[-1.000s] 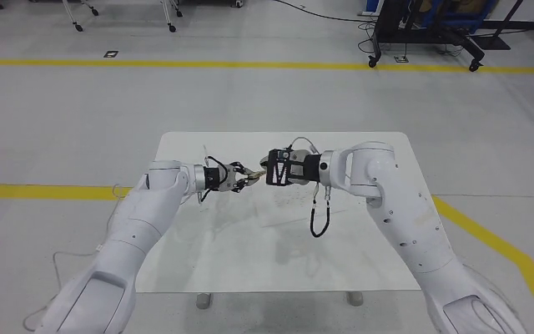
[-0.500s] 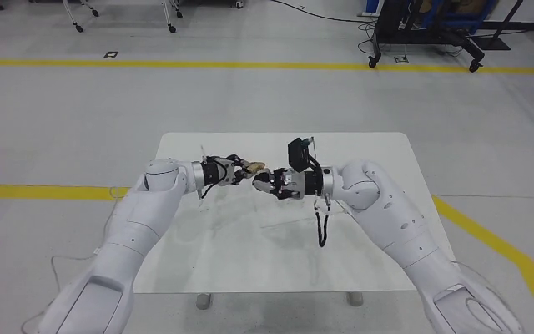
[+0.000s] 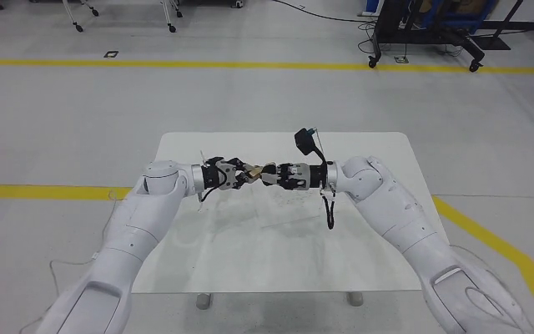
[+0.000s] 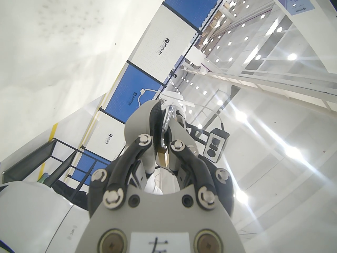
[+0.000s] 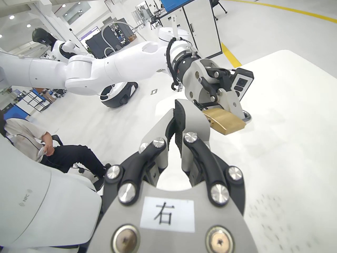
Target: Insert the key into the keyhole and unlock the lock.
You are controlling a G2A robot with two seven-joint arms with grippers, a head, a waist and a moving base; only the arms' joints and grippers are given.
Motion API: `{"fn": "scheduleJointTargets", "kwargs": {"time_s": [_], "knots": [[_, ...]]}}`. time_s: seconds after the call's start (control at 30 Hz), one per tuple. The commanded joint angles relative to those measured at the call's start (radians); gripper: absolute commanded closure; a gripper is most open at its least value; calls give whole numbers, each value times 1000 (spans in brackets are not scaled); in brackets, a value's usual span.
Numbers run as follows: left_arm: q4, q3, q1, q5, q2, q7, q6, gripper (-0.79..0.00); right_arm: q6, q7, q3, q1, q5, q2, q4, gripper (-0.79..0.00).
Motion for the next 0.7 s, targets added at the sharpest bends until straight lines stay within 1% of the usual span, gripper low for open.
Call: {"fn": "scheduleJointTargets", "kwargs": {"time_s": [0.0, 0.23, 0.37, 0.4, 0.43, 0.47, 0.53, 0.67], "knots": [[-1, 0, 0, 1, 0, 1, 0, 0, 1, 2, -8, 8, -25, -2, 11, 0], [-14, -2, 5, 14, 3, 5, -21, 0, 15, -50, -20, 20, -85, -11, 39, 0], [-28, -19, 13, 29, 7, 53, -74, 0, 0, -77, -21, 5, -25, -13, 27, 0], [-32, -29, 17, 26, 8, 79, -87, 0, 0, -80, -19, 1, -9, -12, 15, -197], [-34, -40, 21, 31, 9, 124, -106, 0, 0, -89, -14, -5, 18, -11, -7, -619], [-42, -48, 28, 31, 10, 161, -121, 0, 0, -90, -9, -12, 36, -8, -27, -785], [-60, -62, 42, 26, 10, 223, -145, 0, 0, -92, -1, -20, 60, -4, -54, -785], [-95, -74, 63, 41, 11, 290, -169, 0, 0, -92, -1, -20, 60, -4, -54, -785]]}}
